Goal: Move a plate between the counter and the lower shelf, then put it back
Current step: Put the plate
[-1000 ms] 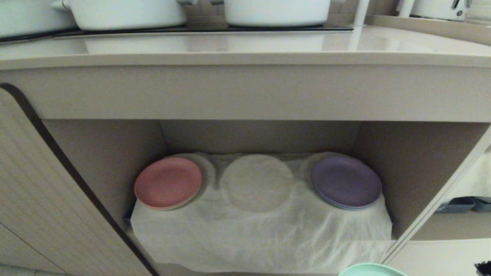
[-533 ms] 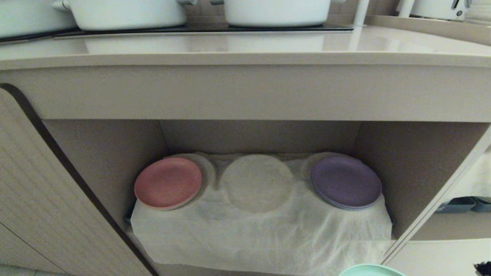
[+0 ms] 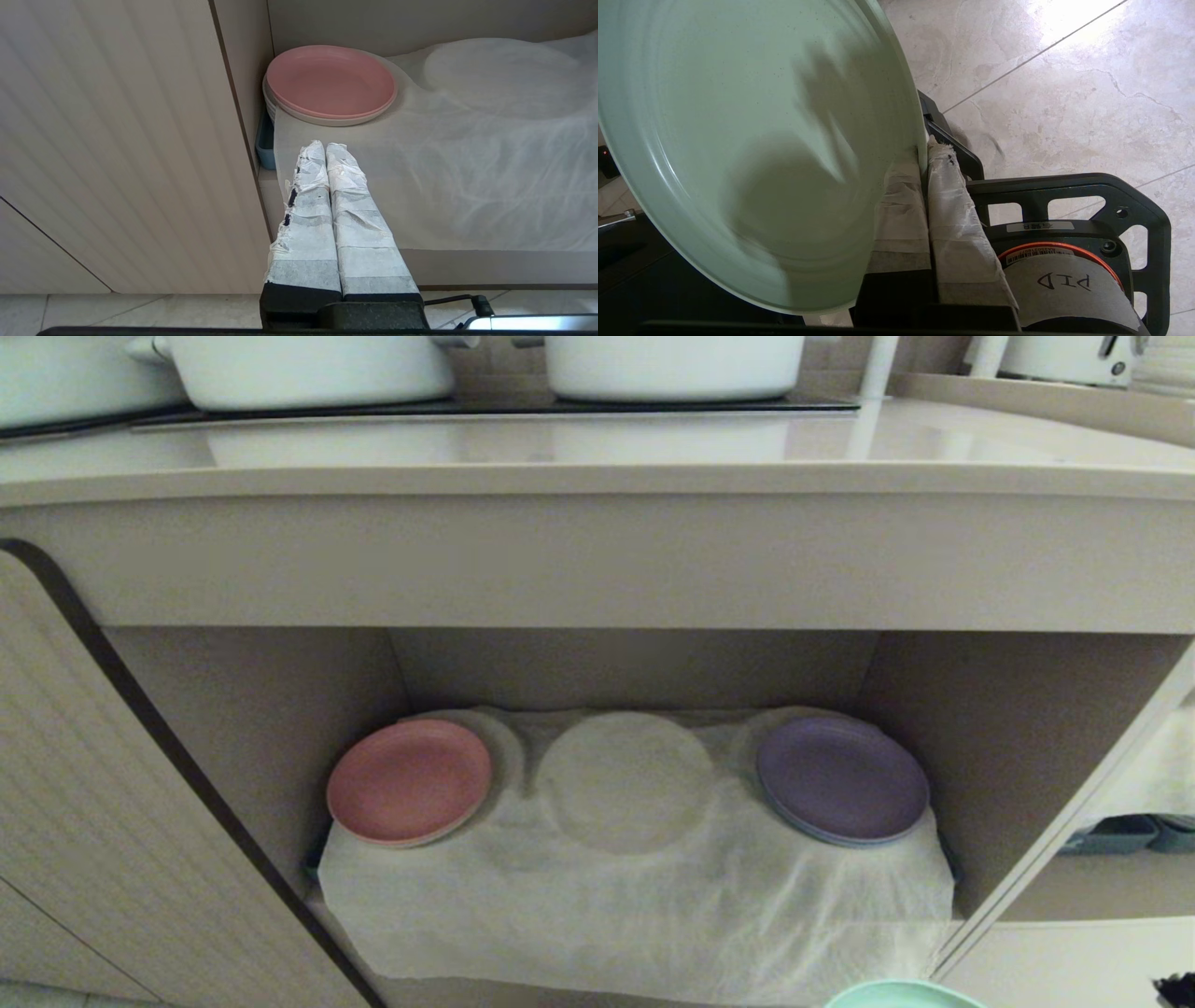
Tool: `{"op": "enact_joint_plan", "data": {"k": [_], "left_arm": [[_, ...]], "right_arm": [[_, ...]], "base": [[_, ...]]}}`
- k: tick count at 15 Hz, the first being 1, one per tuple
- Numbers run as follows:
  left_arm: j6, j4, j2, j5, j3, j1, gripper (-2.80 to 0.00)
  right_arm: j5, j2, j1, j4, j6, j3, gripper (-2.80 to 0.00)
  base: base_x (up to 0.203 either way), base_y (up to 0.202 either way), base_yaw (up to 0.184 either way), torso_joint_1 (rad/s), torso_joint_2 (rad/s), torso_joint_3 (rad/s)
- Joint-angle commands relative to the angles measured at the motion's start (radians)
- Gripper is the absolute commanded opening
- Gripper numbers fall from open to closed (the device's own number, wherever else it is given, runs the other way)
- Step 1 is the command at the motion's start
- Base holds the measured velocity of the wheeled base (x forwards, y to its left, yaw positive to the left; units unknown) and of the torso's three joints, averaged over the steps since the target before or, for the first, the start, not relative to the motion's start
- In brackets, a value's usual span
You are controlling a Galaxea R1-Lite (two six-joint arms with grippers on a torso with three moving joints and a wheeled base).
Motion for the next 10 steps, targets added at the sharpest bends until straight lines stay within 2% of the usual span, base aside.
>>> {"op": "enact_joint_plan", "data": {"k": [1, 10], "left_arm": [[0.001, 0.0, 0.001, -0.001, 0.0, 0.0, -2.8], [0.001, 0.0, 0.0, -0.001, 0.0, 0.0, -2.8]], "right_arm": [[-0.001, 0.003, 0.0, 0.002, 0.004, -0.003, -2.8], [-0.001, 0.006, 0.0, -0.01, 0.004, -0.001, -2.8]], "base": [[0.0, 0.0, 0.0, 0.0, 0.0, 0.0], [0.0, 0.0, 0.0, 0.0, 0.0, 0.0]]}}
